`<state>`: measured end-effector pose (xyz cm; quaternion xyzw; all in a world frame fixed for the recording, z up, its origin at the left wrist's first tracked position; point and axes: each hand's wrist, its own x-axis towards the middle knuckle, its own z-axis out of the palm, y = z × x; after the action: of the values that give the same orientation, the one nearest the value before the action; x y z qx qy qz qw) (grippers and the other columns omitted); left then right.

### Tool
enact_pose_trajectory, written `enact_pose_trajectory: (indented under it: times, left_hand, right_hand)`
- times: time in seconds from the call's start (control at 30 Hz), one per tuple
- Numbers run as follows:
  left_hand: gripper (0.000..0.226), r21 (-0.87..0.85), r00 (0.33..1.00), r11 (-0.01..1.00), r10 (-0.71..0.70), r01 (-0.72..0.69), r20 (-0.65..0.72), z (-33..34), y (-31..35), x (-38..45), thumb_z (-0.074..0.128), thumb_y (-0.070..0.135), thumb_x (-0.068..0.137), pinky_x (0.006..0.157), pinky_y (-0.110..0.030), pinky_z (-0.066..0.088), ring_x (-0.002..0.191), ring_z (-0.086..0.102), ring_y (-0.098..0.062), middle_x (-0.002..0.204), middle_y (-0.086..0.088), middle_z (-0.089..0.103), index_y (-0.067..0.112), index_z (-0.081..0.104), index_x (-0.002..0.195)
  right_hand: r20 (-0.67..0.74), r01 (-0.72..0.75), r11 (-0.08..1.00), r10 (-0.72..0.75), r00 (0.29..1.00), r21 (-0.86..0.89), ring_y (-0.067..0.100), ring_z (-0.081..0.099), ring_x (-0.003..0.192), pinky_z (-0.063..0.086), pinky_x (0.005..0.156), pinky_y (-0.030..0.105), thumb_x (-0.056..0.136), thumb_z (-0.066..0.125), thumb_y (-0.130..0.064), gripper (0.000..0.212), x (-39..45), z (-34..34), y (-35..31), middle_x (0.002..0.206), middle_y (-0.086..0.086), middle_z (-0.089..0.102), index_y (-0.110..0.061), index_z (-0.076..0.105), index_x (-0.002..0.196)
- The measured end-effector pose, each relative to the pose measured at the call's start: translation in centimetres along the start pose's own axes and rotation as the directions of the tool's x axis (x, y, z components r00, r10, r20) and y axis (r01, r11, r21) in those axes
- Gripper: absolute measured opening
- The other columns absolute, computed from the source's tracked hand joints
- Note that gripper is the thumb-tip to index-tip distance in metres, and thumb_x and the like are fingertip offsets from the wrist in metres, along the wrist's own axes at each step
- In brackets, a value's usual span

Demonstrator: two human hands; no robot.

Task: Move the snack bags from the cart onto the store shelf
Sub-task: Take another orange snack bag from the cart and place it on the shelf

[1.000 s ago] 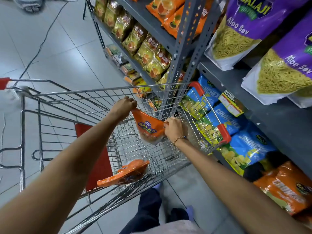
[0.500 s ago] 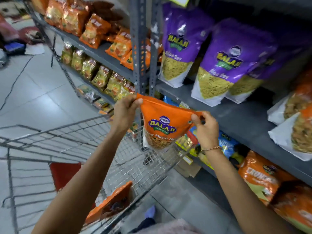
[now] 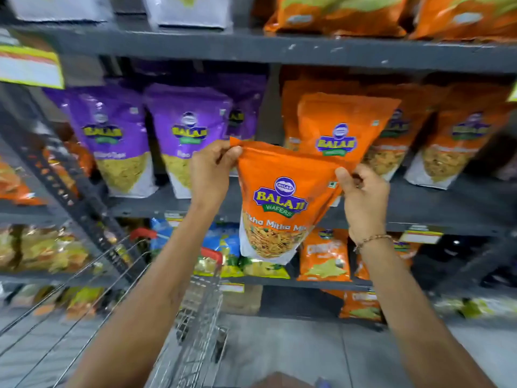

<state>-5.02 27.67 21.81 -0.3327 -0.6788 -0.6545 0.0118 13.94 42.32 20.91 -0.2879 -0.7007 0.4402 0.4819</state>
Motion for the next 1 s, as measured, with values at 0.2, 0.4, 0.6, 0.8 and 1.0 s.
enact_pose_trajectory:
  times: [0.2,0.4,0.6,0.8,1.0]
  left_hand:
    - [0.012,-0.057,0.983,0.997,0.060,-0.051,0.174,11.2,3.8,-0.4,0.061,0.024,0.086,0.078,-0.052,0.056,0.072,0.066,-0.021,0.078,-0.005,0.069,0.032,0.066,0.079]
    - [0.024,-0.068,0.979,0.997,0.061,-0.048,0.196,20.2,5.7,0.2,0.059,0.032,0.086,0.071,-0.056,0.054,0.070,0.065,-0.033,0.071,-0.016,0.069,0.014,0.065,0.071]
    - [0.019,-0.054,0.984,0.996,0.078,-0.071,0.161,27.5,7.9,1.2,0.060,0.029,0.087,0.070,-0.041,0.054,0.067,0.059,-0.016,0.063,0.010,0.060,0.020,0.062,0.070]
    - [0.024,0.086,0.988,0.987,0.125,-0.133,0.096,31.5,7.4,3.0,0.062,0.032,0.085,0.065,-0.038,0.054,0.066,0.063,-0.023,0.066,-0.008,0.067,0.018,0.062,0.065]
    - [0.018,0.086,0.997,0.994,0.070,-0.073,0.042,33.4,6.5,3.2,0.061,0.029,0.086,0.072,-0.047,0.058,0.070,0.064,-0.017,0.076,-0.002,0.069,0.017,0.068,0.074]
  right_hand:
    - [-0.224,-0.030,0.999,0.022,0.974,-0.034,-0.005,0.043,0.052,0.035,0.056,0.011,0.087,0.060,-0.022,0.022,4.7,-9.7,1.8,0.061,-0.010,0.046,-0.023,0.054,0.067]
    - [-0.283,-0.049,0.996,0.028,0.959,-0.069,0.012,0.039,0.062,0.036,0.060,0.033,0.082,0.059,-0.031,0.019,11.1,-16.1,4.1,0.064,0.004,0.047,-0.022,0.054,0.065]
    - [-0.291,-0.038,0.999,0.025,0.956,-0.038,0.016,0.042,0.068,0.040,0.063,0.035,0.075,0.060,-0.040,0.016,17.2,-20.8,6.6,0.072,0.007,0.052,-0.027,0.058,0.066]
    - [-0.261,-0.039,0.999,0.040,0.965,0.006,0.013,0.039,0.062,0.037,0.062,0.032,0.083,0.064,-0.020,0.029,21.1,-22.2,8.6,0.063,-0.001,0.043,-0.026,0.049,0.059]
    - [-0.187,-0.020,1.000,0.018,0.982,-0.009,0.005,0.053,0.071,0.045,0.067,0.019,0.085,0.063,-0.024,0.013,23.3,-22.1,10.6,0.078,-0.002,0.061,-0.015,0.063,0.076]
